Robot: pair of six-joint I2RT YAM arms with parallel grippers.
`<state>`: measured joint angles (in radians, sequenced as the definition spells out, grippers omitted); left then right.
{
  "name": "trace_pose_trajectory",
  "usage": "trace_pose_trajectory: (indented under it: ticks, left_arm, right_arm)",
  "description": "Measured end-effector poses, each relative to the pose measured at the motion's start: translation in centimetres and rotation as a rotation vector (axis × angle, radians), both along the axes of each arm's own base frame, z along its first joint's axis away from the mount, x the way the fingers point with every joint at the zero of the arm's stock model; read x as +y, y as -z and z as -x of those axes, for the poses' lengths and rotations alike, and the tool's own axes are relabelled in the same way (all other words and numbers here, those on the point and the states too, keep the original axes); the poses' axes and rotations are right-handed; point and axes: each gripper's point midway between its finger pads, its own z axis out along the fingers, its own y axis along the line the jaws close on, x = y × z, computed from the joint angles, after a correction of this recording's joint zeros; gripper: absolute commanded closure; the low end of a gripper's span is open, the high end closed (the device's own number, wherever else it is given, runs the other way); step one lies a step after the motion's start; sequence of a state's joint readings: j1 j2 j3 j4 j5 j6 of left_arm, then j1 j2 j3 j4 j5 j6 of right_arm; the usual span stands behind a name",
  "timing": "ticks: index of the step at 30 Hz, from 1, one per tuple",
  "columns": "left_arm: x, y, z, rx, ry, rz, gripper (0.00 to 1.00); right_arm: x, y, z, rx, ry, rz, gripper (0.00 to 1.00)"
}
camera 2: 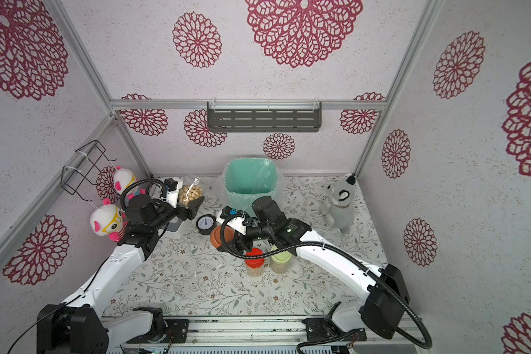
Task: Empty moldy peanuts from jars
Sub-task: Place the lid at the center of the board.
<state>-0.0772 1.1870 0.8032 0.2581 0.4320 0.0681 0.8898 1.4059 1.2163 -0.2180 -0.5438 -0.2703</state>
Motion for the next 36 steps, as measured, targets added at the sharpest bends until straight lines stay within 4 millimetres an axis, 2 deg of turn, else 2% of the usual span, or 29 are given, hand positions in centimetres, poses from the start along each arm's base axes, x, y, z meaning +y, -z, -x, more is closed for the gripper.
trace_pose_trajectory:
  ticks: [2, 9, 19, 29, 36]
  left_arm:
    - [0.9, -0.1, -0.4, 0.001, -0.039, 0.009, 1.00]
    - [3.7, 0.1, -1.5, 0.004, -0.160, 0.021, 1.00]
    - [5.0, 0.9, -1.8, 0.015, -0.217, 0.013, 1.00]
    - [5.8, 0.9, -1.9, 0.014, -0.246, 0.012, 1.00]
    - [6.3, 0.9, -2.0, 0.016, -0.262, 0.010, 1.00]
  right_arm:
    - [0.7, 1.3, 0.4, 0.001, 0.000, 0.039, 0.53]
    - [2.8, 8.0, 1.7, 0.004, -0.012, 0.208, 0.52]
    - [4.8, 16.0, 3.4, 0.016, -0.051, 0.384, 0.50]
    - [5.8, 21.8, 4.0, -0.003, -0.075, 0.501, 0.45]
    - [6.1, 24.1, 3.7, -0.041, -0.062, 0.565, 0.34]
